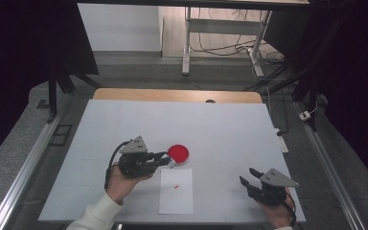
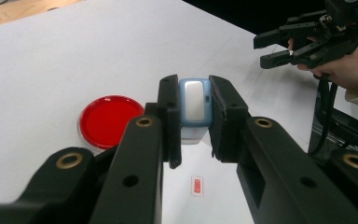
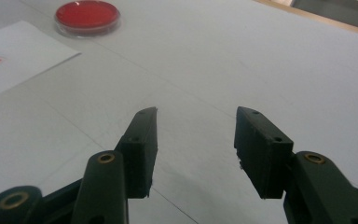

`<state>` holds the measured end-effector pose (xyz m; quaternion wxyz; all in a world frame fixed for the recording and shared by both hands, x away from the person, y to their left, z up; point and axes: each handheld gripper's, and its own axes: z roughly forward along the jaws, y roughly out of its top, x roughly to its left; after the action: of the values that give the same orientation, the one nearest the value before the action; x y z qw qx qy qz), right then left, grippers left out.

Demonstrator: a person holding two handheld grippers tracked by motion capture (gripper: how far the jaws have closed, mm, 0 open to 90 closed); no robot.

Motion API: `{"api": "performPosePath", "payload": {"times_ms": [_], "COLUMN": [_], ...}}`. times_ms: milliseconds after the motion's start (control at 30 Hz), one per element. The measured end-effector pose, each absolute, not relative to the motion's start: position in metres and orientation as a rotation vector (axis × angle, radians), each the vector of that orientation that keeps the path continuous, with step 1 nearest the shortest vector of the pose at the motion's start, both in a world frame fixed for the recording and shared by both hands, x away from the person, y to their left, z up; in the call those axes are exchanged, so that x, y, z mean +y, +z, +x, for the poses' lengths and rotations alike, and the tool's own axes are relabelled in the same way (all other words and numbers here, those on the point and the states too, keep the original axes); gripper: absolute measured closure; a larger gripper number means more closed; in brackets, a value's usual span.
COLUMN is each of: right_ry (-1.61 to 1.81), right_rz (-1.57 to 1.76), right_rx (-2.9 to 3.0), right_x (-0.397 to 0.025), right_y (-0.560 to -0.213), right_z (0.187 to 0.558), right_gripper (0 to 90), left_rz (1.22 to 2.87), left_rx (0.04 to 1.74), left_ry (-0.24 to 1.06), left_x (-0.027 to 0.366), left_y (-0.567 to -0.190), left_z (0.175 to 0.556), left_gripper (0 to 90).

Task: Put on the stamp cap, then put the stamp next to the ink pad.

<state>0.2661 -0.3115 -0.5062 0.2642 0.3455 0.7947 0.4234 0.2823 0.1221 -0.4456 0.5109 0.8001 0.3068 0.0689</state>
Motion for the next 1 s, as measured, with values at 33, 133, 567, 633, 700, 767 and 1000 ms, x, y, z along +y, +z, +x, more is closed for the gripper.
{"api": "performPosePath", "payload": {"times_ms": [33,133,567,633,700,767,1000], "right_ry": [1.140,1.127,1.120,1.118,1.114,1.118,1.119], "right_rz": [0.939,0.947,0.934,0.928,0.920,0.913,0.902], "right_rx": [2.152,2.156,2.163,2.161,2.167,2.169,2.161], "right_x": [-0.314,-0.316,-0.316,-0.315,-0.314,-0.312,-0.311], "right_y": [-0.507,-0.509,-0.509,-0.509,-0.509,-0.510,-0.508], "right_z": [0.267,0.269,0.270,0.270,0.270,0.269,0.268], "right_gripper": [49.0,49.1,48.9,49.0,48.9,48.9,48.8], "left_rz": [1.925,1.921,1.930,1.931,1.932,1.933,1.939], "left_rx": [0.739,0.745,0.771,0.776,0.782,0.790,0.843], "left_ry": [0.168,0.172,0.207,0.216,0.221,0.227,0.252], "left_x": [0.123,0.124,0.129,0.130,0.132,0.134,0.141], "left_y": [-0.445,-0.445,-0.447,-0.447,-0.447,-0.447,-0.452], "left_z": [0.283,0.283,0.287,0.287,0.288,0.290,0.303], "left_gripper": [75.8,75.7,75.7,75.7,75.7,75.7,75.7]}}
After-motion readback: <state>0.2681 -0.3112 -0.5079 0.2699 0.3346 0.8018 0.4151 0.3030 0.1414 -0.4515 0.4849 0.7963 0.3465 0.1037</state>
